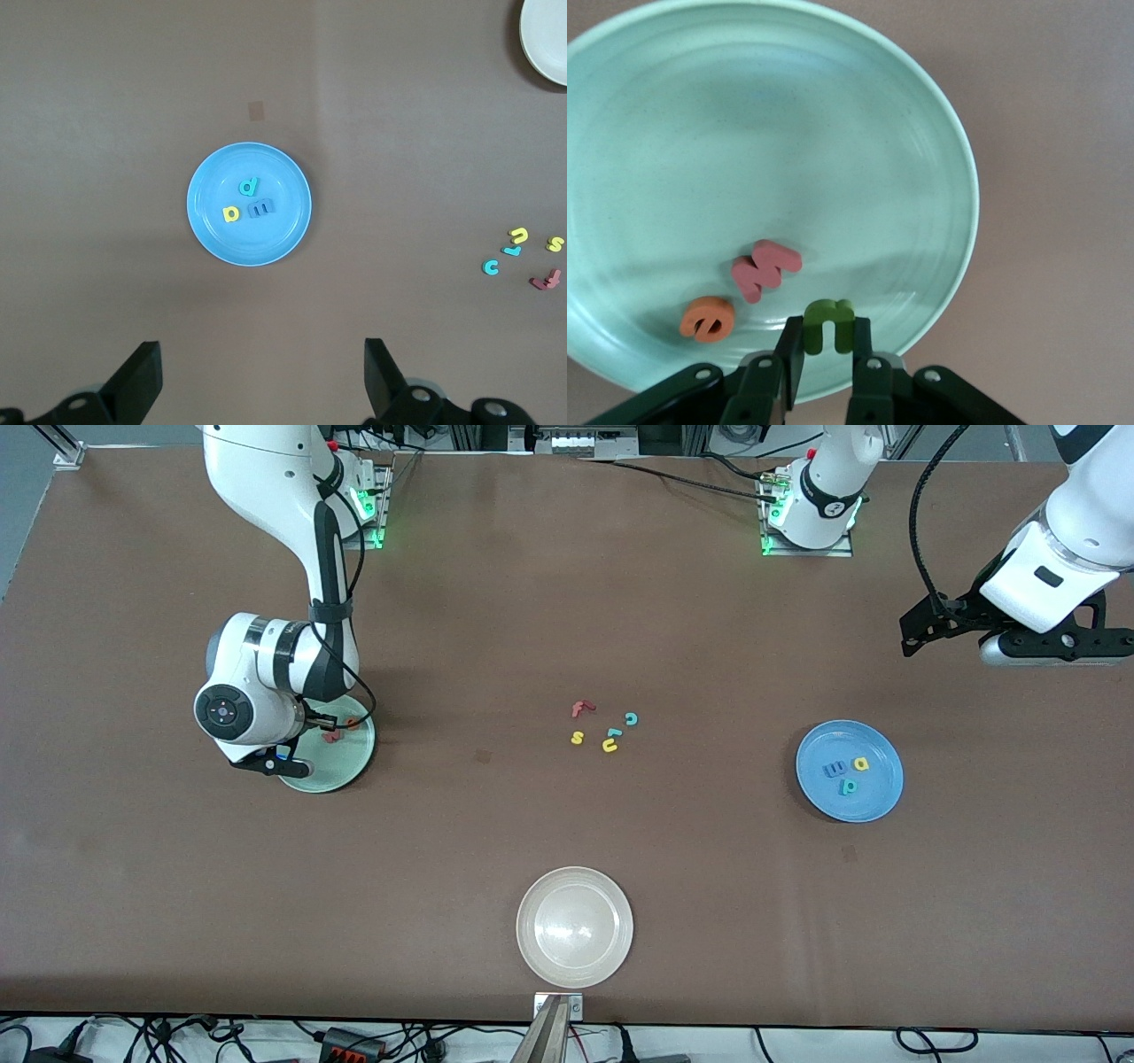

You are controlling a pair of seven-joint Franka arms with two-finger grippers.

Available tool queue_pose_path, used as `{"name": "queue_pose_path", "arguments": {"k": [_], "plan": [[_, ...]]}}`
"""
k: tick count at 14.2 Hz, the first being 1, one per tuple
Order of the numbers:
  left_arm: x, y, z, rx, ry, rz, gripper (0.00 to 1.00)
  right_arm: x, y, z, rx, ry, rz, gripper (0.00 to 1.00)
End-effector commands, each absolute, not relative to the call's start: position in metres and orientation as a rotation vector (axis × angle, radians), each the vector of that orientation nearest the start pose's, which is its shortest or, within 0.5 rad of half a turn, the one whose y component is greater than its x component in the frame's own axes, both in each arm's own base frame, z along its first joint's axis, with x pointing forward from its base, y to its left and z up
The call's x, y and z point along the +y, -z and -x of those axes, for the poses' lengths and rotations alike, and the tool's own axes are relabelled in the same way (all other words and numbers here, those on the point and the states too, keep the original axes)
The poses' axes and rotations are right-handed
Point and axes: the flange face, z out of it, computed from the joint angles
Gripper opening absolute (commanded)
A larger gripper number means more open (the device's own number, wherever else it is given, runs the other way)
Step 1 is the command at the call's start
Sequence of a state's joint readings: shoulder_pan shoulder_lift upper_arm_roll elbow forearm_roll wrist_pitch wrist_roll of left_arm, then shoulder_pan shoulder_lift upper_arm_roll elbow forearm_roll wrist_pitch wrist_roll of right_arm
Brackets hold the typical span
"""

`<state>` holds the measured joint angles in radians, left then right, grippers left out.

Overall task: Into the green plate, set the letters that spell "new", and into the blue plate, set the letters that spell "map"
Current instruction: 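Carry the green n to the green plate and open the right gripper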

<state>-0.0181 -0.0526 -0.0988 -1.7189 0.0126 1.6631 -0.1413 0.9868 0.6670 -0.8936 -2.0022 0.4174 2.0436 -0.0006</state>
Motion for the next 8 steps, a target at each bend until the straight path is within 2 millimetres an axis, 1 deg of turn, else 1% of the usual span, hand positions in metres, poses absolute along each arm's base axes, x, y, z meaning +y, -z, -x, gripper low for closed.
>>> {"name": "queue_pose_path", "arguments": {"k": [1, 2, 3, 5, 6, 8], "plan": [[-0.064, -0.597, -0.542, -0.051, -0.015, 3.142, 1.00, 0.071, -0.204, -0.556, 0.246, -0.509, 3.285, 0.26], [-0.065, -0.597, -0.542, -0.049, -0.015, 3.142, 1.00, 0.070, -0.203, -0.556, 0.255, -0.508, 3.285, 0.66], [-0.064, -0.596, -0.542, -0.051, -0.017, 3.140, 1.00, 0.071, -0.206, -0.558, 0.254, -0.503, 3.278, 1.00], [-0.065, -0.597, -0.542, -0.049, -0.015, 3.142, 1.00, 0.074, -0.221, -0.563, 0.248, -0.473, 3.262, 1.00], [-0.065, -0.596, -0.542, -0.049, -0.017, 3.142, 1.00, 0.075, -0.224, -0.566, 0.245, -0.459, 3.262, 1.00], [-0.065, -0.597, -0.542, -0.049, -0.015, 3.142, 1.00, 0.075, -0.225, -0.566, 0.244, -0.456, 3.262, 1.00]]}}
